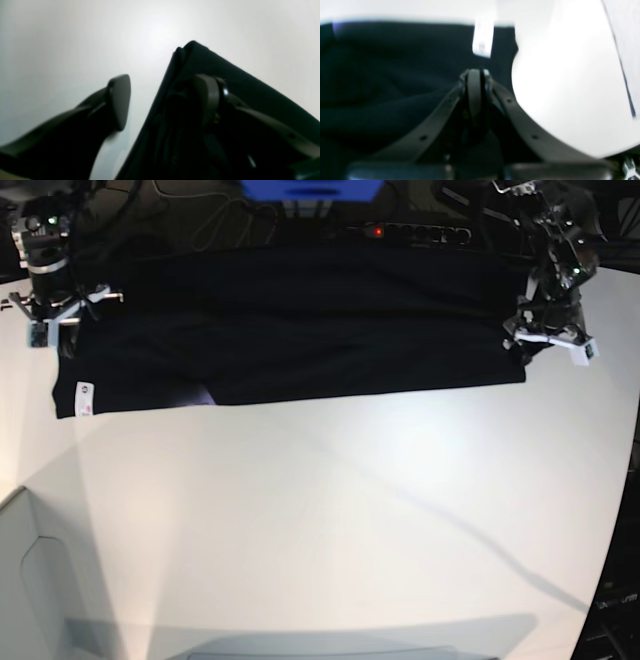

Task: Fold the T-shirt properly
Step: 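Release the shirt and raise both grippers, then adjust the right gripper's hold on the strip's end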

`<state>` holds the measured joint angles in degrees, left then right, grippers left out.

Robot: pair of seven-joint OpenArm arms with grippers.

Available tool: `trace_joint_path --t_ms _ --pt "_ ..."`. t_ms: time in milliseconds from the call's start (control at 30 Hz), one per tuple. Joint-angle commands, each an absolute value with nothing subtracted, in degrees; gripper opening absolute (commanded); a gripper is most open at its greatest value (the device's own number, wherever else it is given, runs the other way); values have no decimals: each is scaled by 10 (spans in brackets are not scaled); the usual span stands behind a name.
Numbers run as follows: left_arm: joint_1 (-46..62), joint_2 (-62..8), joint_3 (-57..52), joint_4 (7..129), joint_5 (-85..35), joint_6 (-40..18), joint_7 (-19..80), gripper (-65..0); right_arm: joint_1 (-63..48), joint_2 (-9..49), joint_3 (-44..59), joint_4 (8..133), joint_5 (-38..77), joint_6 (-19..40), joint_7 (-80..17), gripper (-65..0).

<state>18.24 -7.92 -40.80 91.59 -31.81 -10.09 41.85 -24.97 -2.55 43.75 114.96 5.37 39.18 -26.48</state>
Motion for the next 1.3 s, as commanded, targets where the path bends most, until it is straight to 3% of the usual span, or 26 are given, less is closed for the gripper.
trace_joint_path --t_ms 0,333,633,933,1267 --pt "182 -87 -411 924 -323 -101 410 -276 -249 -21 441 1149 60 400 -254 -650" --pt "183 -84 -415 924 -323 -101 410 -276 -240 17 442 1063 59 400 -254 -650" --pt "183 -84 -415 924 -323 -101 410 -276 -273 16 456 1036 60 400 -255 -648" --pt "183 -83 -415 924 -323 -101 410 -276 -234 41 461 965 61 400 -255 -397" --pt "193 -83 -415 925 -322 -101 410 -276 -211 36 506 1032 65 400 -254 -376"
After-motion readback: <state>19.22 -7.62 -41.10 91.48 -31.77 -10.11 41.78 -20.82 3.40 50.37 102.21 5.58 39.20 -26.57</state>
